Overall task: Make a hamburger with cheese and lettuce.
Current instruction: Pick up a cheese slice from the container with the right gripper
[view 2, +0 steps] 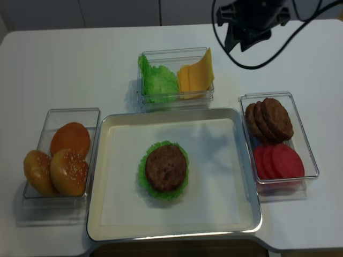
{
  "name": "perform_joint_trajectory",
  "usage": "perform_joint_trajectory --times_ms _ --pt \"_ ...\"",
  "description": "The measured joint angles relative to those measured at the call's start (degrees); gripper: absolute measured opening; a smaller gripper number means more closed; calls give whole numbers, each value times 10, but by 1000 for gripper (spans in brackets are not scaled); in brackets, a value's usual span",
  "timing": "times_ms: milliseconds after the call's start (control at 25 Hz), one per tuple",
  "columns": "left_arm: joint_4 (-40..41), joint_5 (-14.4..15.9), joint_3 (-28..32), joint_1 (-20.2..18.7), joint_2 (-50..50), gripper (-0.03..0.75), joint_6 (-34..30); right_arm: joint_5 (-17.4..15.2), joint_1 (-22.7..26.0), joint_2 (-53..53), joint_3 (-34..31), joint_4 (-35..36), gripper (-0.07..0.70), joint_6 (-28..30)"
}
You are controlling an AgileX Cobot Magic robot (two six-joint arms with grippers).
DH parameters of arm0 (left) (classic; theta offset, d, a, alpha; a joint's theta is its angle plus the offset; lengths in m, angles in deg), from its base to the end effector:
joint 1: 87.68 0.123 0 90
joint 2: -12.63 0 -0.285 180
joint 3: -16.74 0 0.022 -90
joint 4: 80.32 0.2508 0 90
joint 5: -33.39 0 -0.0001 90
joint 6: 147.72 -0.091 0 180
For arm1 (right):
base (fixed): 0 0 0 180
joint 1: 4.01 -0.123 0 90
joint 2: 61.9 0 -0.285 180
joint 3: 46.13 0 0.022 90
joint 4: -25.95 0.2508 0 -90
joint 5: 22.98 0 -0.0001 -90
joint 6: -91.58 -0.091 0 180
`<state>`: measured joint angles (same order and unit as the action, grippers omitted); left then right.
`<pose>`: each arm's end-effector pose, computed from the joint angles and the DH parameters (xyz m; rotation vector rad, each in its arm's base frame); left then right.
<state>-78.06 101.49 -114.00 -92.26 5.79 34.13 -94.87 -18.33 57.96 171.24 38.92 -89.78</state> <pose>-0.0116 0.0043 0.2639 0.0466 2.1665 -0.0163 0.4086 0.1243 0.3448 -0.2762 2.6901 0.3948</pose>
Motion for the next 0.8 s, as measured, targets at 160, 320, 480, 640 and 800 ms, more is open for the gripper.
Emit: perform_joint_trajectory --times_ms 160,320,480,640,800 --pt "0 0 0 0 0 342 0 0 0 57 47 9 319 0" --pt "0 0 0 0 0 342 0 0 0 95 79 32 319 0" --pt "0 0 0 0 0 342 0 0 -1 114 102 42 319 0" --pt "0 0 0 0 0 342 0 0 -1 125 106 43 319 0" --pt "0 0 0 0 0 342 0 6 -1 140 106 44 319 0"
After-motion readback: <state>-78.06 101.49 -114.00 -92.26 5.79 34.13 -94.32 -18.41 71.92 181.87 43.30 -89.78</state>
